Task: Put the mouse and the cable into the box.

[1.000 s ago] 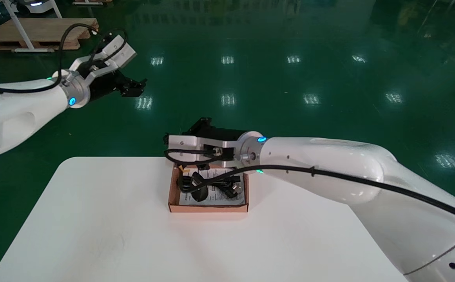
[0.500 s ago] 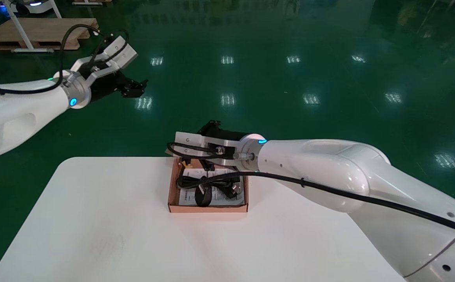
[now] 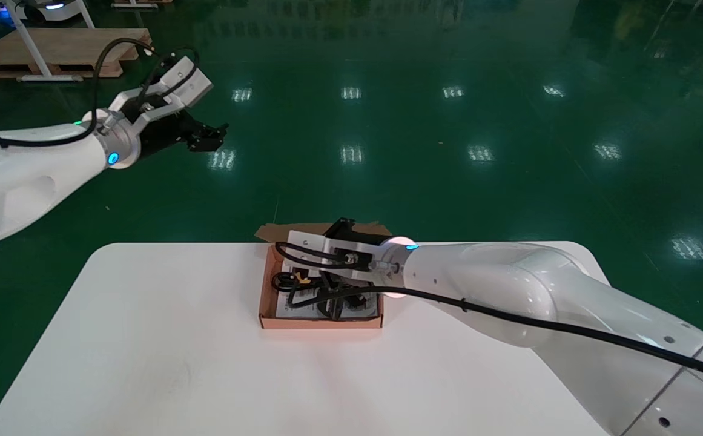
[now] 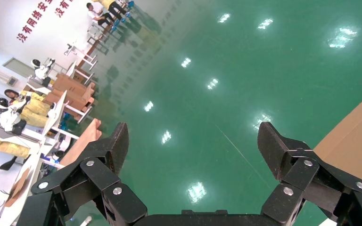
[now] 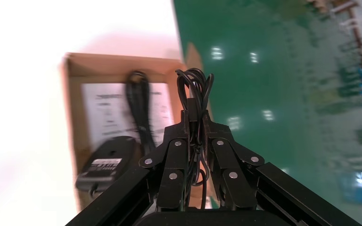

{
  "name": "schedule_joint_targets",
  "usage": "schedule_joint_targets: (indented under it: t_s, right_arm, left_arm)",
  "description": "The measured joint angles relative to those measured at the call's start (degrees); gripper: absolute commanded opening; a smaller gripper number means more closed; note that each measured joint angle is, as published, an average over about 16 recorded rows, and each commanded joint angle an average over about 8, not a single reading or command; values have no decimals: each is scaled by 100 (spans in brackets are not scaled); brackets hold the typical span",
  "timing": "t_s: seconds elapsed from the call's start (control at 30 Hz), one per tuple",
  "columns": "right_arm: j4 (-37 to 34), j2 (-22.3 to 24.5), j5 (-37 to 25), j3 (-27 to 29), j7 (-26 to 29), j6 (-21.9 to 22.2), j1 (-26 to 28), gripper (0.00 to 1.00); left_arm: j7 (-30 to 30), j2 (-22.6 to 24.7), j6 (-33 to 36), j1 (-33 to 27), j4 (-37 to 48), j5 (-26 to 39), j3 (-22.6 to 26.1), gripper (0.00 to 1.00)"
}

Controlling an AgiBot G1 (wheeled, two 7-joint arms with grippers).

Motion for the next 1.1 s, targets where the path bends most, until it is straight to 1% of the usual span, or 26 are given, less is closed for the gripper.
schedule_joint_targets:
  t_s: [0.03,0.07,0.27,0.3,0.33,0.47,0.8,0.97,1.1]
  right_arm:
    - [-44,-1,1,-27,2,80,-23,3]
    - [-85,-2,0,-49,4,155,-43,12]
    - [-245,-7,-31,-126,22,498,-133,87]
    - [-258,-8,-35,-132,24,526,-141,96]
    - [-267,-9,-37,-136,27,544,-148,100]
    - [-279,-11,-41,-142,31,570,-160,100]
    - [-217,14,-8,-86,0,451,-134,100]
    - [-134,129,179,61,-40,263,-206,100]
    - [-22,300,458,274,-94,5,-325,100]
  left_arm:
    - [-5,-1,-1,1,-3,1,2,100]
    - [-9,-1,-2,1,-5,3,4,100]
    - [-25,-4,-5,3,-15,8,10,100]
    - [-26,-5,-6,4,-16,8,10,100]
    - [-27,-5,-6,4,-17,8,11,100]
    - [-29,-5,-7,5,-19,8,11,100]
    - [-26,-5,-7,5,-19,9,10,100]
    - [-25,-5,-7,5,-19,8,10,100]
    - [-25,-5,-7,6,-18,8,10,100]
